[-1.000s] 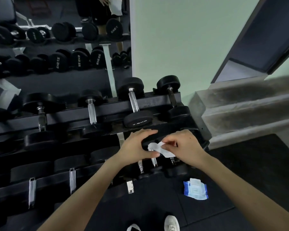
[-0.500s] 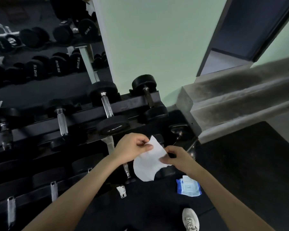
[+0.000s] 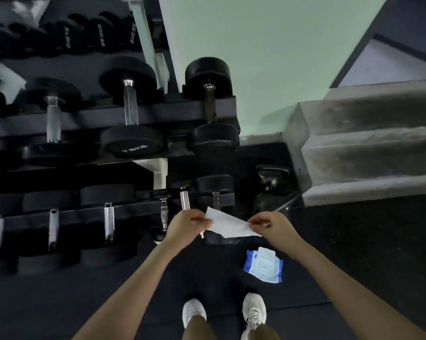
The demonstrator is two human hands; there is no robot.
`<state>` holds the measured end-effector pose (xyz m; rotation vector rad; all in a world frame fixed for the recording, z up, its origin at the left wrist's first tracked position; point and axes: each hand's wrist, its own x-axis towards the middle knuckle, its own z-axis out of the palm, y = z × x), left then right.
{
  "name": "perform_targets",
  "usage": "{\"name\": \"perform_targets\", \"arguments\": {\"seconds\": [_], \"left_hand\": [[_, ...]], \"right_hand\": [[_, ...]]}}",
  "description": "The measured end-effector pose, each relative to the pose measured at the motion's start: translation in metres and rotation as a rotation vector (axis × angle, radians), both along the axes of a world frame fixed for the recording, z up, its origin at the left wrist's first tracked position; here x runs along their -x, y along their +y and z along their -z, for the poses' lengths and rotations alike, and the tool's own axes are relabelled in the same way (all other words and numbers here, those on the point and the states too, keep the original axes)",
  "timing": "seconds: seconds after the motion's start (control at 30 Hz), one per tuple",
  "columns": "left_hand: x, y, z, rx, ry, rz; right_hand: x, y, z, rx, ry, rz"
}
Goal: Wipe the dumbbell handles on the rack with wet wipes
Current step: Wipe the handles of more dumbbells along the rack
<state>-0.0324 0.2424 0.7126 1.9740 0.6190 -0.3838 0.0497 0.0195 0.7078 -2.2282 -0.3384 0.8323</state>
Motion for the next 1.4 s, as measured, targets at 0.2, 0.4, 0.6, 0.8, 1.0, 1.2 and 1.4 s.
{"name": "perform_targets", "arguments": {"seconds": [0.2,0.4,0.6,0.8,1.0,1.2,1.4], "left_hand": [[-0.028,-0.001,0.091,0.021,-0.034,-0.106],[-0.060,0.024,0.170,0.043,-0.278,-0.216],[-0.068,0.038,0.267,-0.139,-0.167,-0.155],[-0.082,0.040,0.323,-0.583,-0.205,-0.135],[-0.072,0.026,0.329,-0.514,-0.371,-0.139],[-0.090,0.027,0.334,-0.077,-0.153,-0.134],[-0.109,0.014,0.345,0.336,-0.154,-0.374]], "right_hand": [[-0.038,0.013,0.088,-0.087,-0.111,0.082],[-0.077,0.034,0.156,-0.334,-0.277,0.115],[-0.087,0.051,0.266,-0.200,-0.261,-0.041],[-0.097,0.080,0.336,-0.129,-0.605,0.057],[-0.069,0.074,0.343,-0.079,-0.869,0.208],[-0.074,0.094,0.345,-0.296,-0.015,0.119],[-0.076,0.105,0.338,-0.564,0.369,0.366]]}}
